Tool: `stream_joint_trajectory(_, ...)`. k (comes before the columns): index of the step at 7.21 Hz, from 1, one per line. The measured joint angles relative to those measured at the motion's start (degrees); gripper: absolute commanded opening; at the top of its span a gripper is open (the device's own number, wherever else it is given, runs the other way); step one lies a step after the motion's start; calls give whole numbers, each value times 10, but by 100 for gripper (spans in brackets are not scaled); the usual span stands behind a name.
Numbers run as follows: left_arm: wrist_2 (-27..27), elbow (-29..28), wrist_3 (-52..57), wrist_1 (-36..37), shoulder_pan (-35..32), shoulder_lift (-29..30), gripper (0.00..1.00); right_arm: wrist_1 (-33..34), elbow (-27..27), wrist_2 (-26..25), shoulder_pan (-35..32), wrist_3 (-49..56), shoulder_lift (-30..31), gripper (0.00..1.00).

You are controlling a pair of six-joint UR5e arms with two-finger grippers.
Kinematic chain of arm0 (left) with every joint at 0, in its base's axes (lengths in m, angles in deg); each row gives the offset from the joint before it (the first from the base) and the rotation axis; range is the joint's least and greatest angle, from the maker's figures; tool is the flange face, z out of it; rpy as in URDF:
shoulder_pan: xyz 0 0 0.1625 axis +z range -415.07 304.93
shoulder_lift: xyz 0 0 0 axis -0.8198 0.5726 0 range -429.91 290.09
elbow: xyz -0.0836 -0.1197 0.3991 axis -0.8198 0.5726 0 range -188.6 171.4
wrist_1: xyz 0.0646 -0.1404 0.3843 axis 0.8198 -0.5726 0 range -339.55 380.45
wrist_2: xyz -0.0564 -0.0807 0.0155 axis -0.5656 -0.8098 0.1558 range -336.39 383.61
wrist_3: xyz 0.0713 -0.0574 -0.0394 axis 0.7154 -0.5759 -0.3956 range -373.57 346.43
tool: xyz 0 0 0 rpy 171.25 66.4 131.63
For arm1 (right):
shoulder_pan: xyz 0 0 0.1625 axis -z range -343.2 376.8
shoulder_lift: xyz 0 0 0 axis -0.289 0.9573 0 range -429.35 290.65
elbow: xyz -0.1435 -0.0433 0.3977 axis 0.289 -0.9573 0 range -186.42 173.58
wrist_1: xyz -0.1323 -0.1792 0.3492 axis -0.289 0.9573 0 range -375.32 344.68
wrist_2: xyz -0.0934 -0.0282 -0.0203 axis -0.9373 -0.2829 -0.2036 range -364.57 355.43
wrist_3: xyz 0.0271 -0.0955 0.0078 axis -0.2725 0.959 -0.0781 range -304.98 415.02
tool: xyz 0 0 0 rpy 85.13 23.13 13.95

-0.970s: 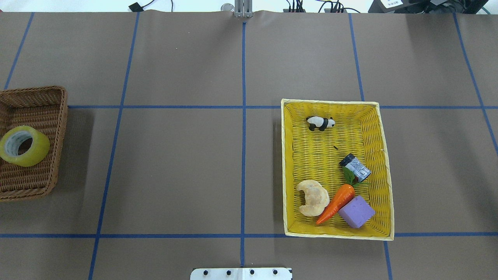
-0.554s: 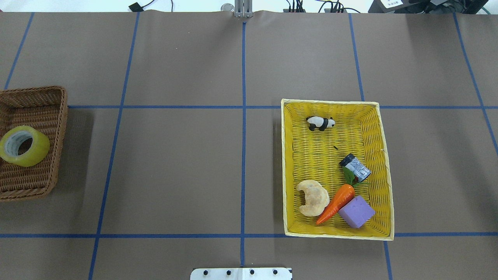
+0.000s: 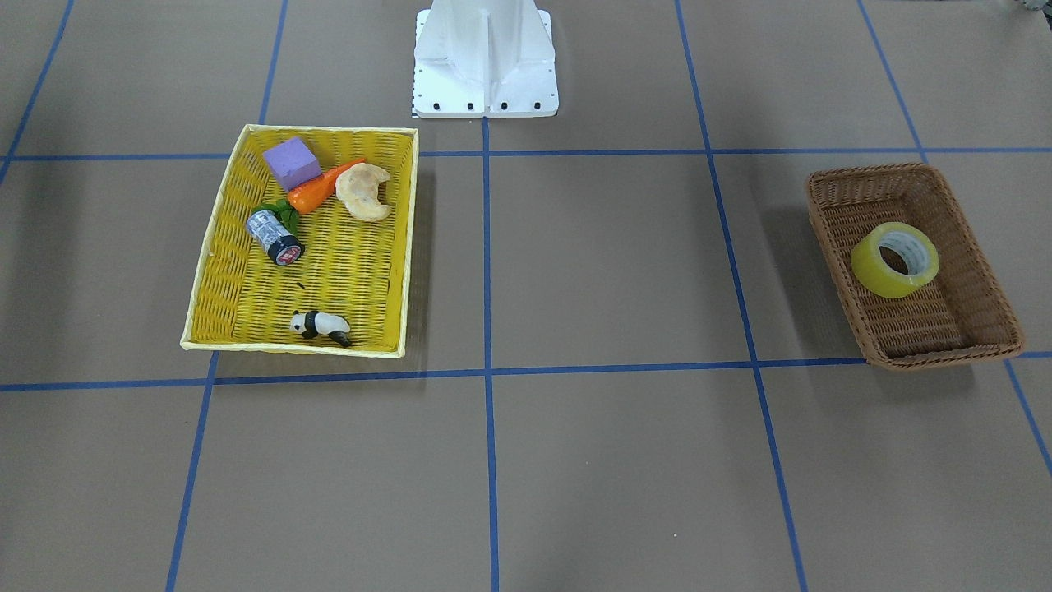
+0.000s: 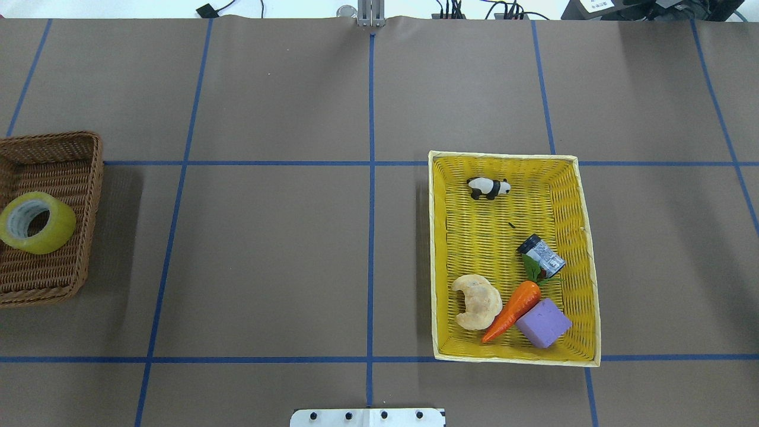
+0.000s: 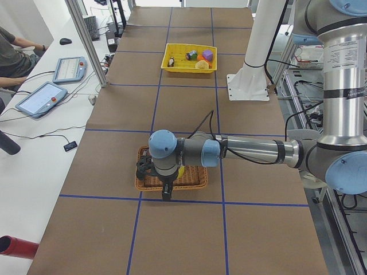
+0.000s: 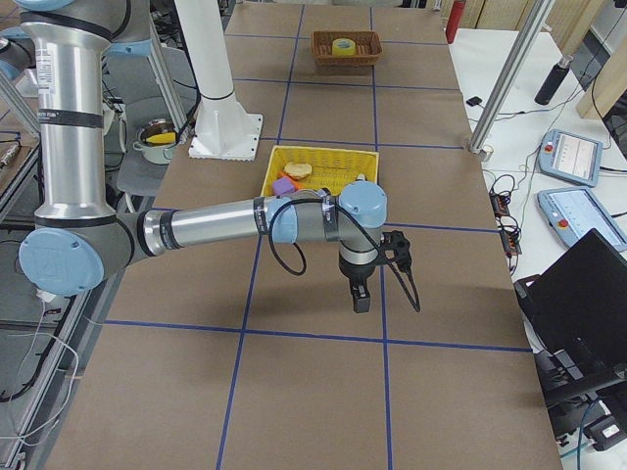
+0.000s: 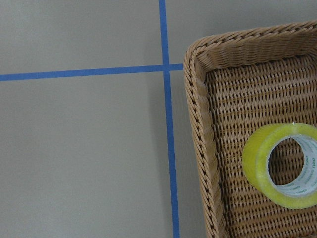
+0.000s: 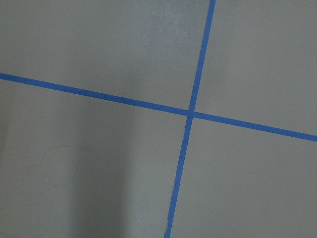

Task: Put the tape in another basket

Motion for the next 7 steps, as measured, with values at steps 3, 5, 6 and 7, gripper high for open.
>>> stream_joint_trajectory(3,0,-4,-1,-3,0,2,98,1,1,4,0,0,1,100)
stream_joint_trajectory(5,0,-4,-1,-3,0,2,98,0,1,5,0,0,1,100)
stream_joint_trajectory(6,-2,-2,-1,-3,0,2,98,0,0,5,0,0,1,100)
stream_joint_trajectory(7,-10,-1,-1,-4,0,2,98,0,0,5,0,0,1,100)
